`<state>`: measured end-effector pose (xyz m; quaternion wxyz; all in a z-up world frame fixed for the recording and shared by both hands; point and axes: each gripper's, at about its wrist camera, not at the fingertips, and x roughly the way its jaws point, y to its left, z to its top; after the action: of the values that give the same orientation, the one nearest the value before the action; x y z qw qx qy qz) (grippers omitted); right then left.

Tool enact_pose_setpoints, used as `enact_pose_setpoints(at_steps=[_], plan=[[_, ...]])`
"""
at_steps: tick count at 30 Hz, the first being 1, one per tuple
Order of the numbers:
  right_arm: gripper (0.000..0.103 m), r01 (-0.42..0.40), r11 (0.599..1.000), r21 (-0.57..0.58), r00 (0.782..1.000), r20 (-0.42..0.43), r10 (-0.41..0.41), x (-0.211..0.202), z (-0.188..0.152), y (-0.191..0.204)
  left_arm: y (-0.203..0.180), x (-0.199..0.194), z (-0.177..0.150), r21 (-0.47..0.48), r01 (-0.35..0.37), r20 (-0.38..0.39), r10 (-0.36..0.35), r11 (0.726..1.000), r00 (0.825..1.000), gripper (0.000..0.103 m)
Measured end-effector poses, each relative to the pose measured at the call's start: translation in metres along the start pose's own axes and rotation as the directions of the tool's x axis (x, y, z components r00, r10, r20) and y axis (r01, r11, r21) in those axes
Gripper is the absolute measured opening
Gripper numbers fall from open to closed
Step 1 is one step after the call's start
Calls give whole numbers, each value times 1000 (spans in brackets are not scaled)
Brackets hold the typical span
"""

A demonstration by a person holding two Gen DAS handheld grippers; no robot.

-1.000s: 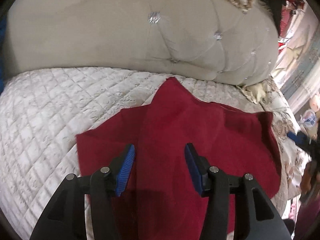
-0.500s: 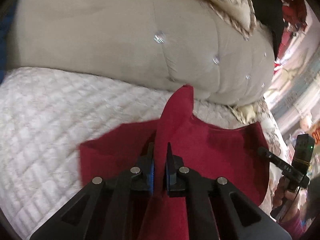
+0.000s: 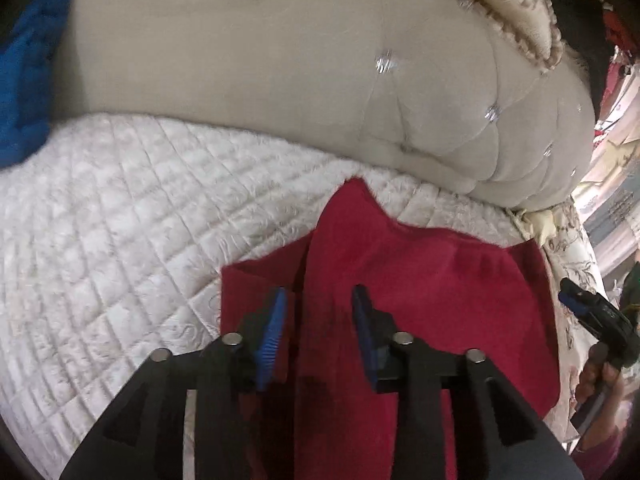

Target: Fold small clothes

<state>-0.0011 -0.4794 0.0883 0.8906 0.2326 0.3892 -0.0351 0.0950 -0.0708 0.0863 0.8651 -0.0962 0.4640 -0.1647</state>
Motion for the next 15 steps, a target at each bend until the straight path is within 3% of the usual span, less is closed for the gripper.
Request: enact_pose_setpoints(at_steps=[4, 7, 10, 12, 15], plan=[[55, -132, 973, -190, 991, -41, 126, 6, -5, 49, -7, -4, -8, 32, -53, 23, 52, 998, 998, 20], [54, -56, 974, -220, 998, -49, 46, 39, -7, 64, -3, 17, -16, 37, -123, -28, 124, 992, 992, 20], [46, 79, 981, -178, 995, -49, -89, 77, -2, 50, 5, 29, -22, 13, -109, -26, 109, 994, 994, 22], [43, 66, 991, -119, 995, -63, -74, 86, 2, 38, 8, 30, -23, 11, -99, -18, 99, 995, 995, 24], [44, 55, 991, -123, 996, -60, -63, 66, 0, 42, 12, 26, -22, 2, -81, -18, 81, 997, 997, 24]])
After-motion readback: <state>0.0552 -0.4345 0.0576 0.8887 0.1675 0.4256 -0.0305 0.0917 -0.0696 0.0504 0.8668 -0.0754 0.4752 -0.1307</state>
